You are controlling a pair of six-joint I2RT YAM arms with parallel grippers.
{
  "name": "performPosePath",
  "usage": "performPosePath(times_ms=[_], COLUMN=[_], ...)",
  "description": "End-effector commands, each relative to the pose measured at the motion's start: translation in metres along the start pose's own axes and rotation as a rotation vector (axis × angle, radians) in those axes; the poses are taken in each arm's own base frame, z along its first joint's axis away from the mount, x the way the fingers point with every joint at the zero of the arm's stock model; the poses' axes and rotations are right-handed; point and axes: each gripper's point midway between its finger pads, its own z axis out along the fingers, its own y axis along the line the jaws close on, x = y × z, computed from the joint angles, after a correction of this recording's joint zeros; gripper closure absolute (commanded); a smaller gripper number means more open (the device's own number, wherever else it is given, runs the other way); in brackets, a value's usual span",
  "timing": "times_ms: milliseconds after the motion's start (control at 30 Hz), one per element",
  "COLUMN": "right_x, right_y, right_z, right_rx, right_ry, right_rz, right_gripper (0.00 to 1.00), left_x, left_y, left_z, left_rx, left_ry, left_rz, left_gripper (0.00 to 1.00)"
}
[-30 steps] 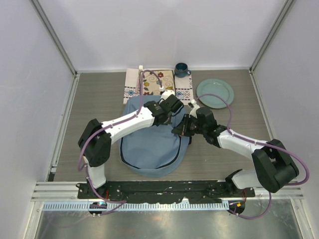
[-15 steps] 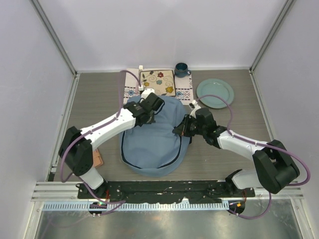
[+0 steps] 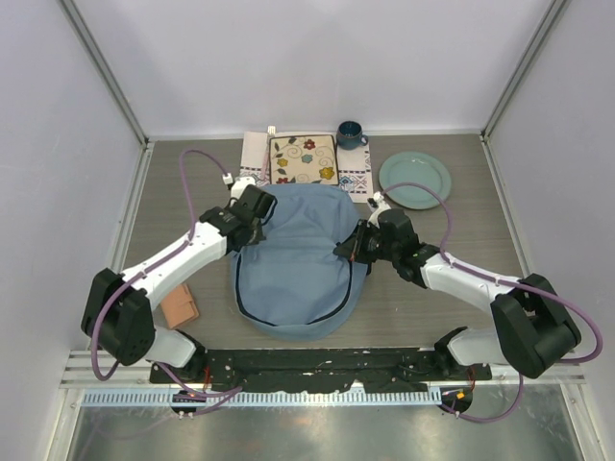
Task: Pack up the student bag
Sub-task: Unzip the student bag at the center of the board.
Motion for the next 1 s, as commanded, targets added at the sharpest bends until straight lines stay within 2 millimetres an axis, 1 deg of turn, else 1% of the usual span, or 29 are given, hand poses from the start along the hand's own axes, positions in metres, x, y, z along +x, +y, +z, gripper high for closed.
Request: performPosePath(times_ms=[0,33,67,100,133,200,233,267,300,333,367,400,433,467,533,600,733,767,800,833,867,900,933,967], right_x=[-0.021,-0.02,-0.021,-0.022,-0.024,-0.027,-0.031,-0.034,-0.039,-0.045,-0.052,-0.056,-0.065,-0.072,-0.081,-0.089,-0.097,-0.095,-0.091,-0.094,-0.091,-0.084,-0.083,-0.078], right_y=[-0.004,-0.004,-0.005,-0.006,-0.006,-0.008,-0.008,-0.007,-0.008,-0.005,-0.002,0.001,0.004,0.01,0.016,0.024,0.049,0.057,0.062,0.072,0.078,0.088,0.094,0.1], right_z=[-0.003,-0.003,-0.003,-0.003,-0.004,-0.006,-0.008,-0.009,-0.01,-0.013,-0.017,-0.021,-0.025,-0.031,-0.039,-0.045,-0.052,-0.051,-0.046,-0.046,-0.043,-0.039,-0.033,-0.029], right_rx=[0.033,0.034,0.037,0.043,0.048,0.062,0.069,0.073,0.088,0.099,0.101,0.105,0.118,0.112,0.121,0.109,0.036,0.004,-0.009,-0.033,-0.048,-0.069,-0.073,-0.085], right_ry=[-0.085,-0.082,-0.087,-0.094,-0.105,-0.12,-0.13,-0.138,-0.152,-0.159,-0.18,-0.193,-0.218,-0.24,-0.261,-0.278,-0.271,-0.253,-0.231,-0.228,-0.209,-0.186,-0.166,-0.148], right_rz=[-0.001,0.003,0.007,0.007,0.014,0.022,0.022,0.019,0.014,-0.001,-0.011,-0.021,-0.03,-0.049,-0.061,-0.078,-0.11,-0.118,-0.132,-0.145,-0.158,-0.187,-0.198,-0.212], right_gripper=[0.99,0.99,0.99,0.99,0.93,0.8,0.64,0.55,0.48,0.39,0.36,0.33,0.29,0.28,0.25,0.24,0.23,0.23,0.23,0.23,0.23,0.23,0.23,0.23], left_x=[-0.003,-0.003,-0.002,-0.002,-0.003,-0.004,-0.006,-0.008,-0.008,-0.009,-0.013,-0.013,-0.015,-0.018,-0.019,-0.023,-0.023,-0.018,-0.012,-0.007,-0.001,0.01,0.014,0.018], left_y=[0.036,0.037,0.038,0.039,0.039,0.041,0.041,0.044,0.045,0.046,0.049,0.052,0.053,0.06,0.066,0.078,0.101,0.119,0.128,0.135,0.148,0.153,0.158,0.172], left_z=[-0.005,-0.007,-0.007,-0.007,-0.009,-0.012,-0.014,-0.018,-0.019,-0.022,-0.026,-0.028,-0.03,-0.033,-0.036,-0.041,-0.046,-0.045,-0.044,-0.041,-0.038,-0.032,-0.03,-0.026], left_rx=[-0.088,-0.087,-0.089,-0.094,-0.095,-0.099,-0.097,-0.093,-0.089,-0.084,-0.074,-0.072,-0.061,-0.061,-0.051,-0.057,-0.076,-0.138,-0.167,-0.189,-0.216,-0.227,-0.225,-0.251], left_ry=[-0.034,-0.035,-0.032,-0.03,-0.032,-0.033,-0.039,-0.048,-0.048,-0.053,-0.067,-0.067,-0.068,-0.077,-0.074,-0.091,-0.097,-0.086,-0.084,-0.079,-0.064,-0.037,-0.032,-0.026], left_rz=[-0.006,-0.012,-0.013,-0.015,-0.019,-0.018,-0.027,-0.039,-0.045,-0.06,-0.086,-0.092,-0.109,-0.135,-0.157,-0.195,-0.308,-0.348,-0.408,-0.436,-0.5,-0.544,-0.581,-0.64], left_gripper=[1.0,0.99,0.83,0.73,0.62,0.47,0.35,0.3,0.25,0.17,0.1,0.01,0.0,0.0,0.01,0.0,0.0,0.01,0.0,0.0,0.0,0.0,0.0,0.0])
